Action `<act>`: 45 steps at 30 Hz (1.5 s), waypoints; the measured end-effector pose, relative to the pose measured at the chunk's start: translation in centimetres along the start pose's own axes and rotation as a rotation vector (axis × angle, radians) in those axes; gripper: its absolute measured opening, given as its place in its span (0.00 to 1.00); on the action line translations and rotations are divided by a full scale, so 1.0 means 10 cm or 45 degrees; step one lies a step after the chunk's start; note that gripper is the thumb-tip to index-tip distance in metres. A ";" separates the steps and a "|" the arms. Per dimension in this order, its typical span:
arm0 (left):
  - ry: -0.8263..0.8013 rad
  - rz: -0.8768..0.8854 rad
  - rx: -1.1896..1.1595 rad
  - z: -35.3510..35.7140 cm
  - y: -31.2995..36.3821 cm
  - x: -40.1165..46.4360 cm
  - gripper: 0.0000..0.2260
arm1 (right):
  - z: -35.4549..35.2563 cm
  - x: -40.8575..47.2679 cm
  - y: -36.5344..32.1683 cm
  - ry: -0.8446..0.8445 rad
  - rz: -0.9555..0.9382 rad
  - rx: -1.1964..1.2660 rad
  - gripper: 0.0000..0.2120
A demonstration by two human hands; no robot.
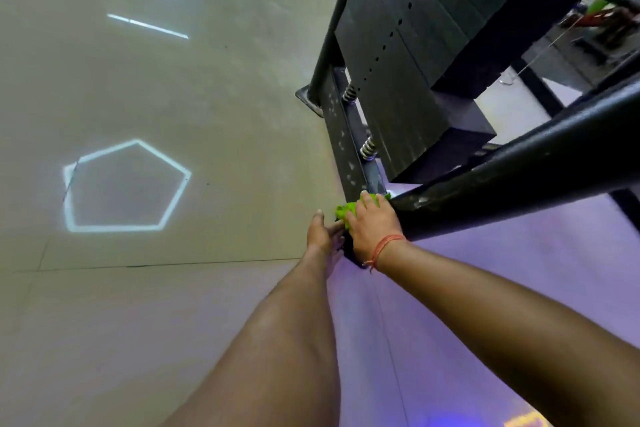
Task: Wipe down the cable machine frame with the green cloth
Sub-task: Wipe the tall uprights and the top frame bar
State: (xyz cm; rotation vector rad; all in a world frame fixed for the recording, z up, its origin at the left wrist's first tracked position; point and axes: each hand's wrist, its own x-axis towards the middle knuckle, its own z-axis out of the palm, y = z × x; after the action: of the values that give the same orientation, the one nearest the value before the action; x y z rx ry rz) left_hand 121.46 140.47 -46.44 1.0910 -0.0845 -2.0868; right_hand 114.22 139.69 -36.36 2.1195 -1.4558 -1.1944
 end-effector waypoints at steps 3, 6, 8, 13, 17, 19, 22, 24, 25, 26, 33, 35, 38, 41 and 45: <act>-0.023 -0.012 -0.078 0.11 -0.03 0.05 0.31 | -0.08 0.17 -0.05 -0.067 0.033 -0.059 0.22; 0.027 -0.008 -0.083 0.12 -0.01 0.07 0.27 | -0.25 0.17 0.03 -0.021 0.092 -0.073 0.18; 0.040 -0.017 -0.044 0.07 0.06 0.11 0.28 | -0.31 0.09 0.10 -0.004 0.169 -0.146 0.17; -0.018 -0.062 0.114 -0.06 0.30 0.25 0.34 | -0.08 0.01 0.10 0.029 -0.171 -0.210 0.22; -0.023 -0.074 0.198 -0.04 0.35 0.28 0.36 | -0.12 0.20 -0.04 -0.047 -0.096 -0.113 0.20; 0.000 -0.093 0.209 -0.01 0.31 0.28 0.36 | -0.20 0.15 -0.03 -0.076 -0.018 -0.103 0.19; 0.004 -0.092 0.301 0.01 0.29 0.25 0.34 | -0.30 -0.08 0.08 0.017 0.105 -0.132 0.19; -0.004 -0.067 0.403 0.01 0.30 0.20 0.30 | -0.32 -0.19 0.13 0.068 0.161 -0.136 0.18; -0.029 -0.059 0.433 0.01 0.31 0.17 0.29 | -0.30 -0.20 0.11 0.071 0.146 -0.145 0.18; -0.058 -0.051 0.436 0.03 0.33 0.12 0.30 | -0.24 -0.18 0.08 0.064 0.086 -0.152 0.18; -0.026 -0.113 0.361 0.15 0.42 0.05 0.28 | -0.24 0.05 0.04 0.001 -0.073 -0.125 0.18; -0.021 -0.108 0.359 0.16 0.40 0.08 0.26 | -0.35 0.02 0.08 -0.002 0.096 -0.166 0.19; -0.001 -0.104 0.381 0.13 0.37 0.15 0.26 | -0.38 -0.08 0.10 -0.024 0.200 -0.216 0.19; -0.002 -0.103 0.442 0.08 0.37 0.20 0.27 | -0.21 -0.12 0.08 0.058 -0.077 -0.212 0.19; 0.004 -0.088 0.461 0.12 0.42 0.17 0.27 | -0.20 -0.17 0.03 0.093 -0.122 -0.166 0.18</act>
State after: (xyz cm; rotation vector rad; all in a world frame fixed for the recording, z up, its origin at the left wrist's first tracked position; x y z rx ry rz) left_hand 122.50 136.10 -45.20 1.3252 -0.4434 -2.1837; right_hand 115.35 140.61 -34.12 2.1410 -1.2234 -1.1974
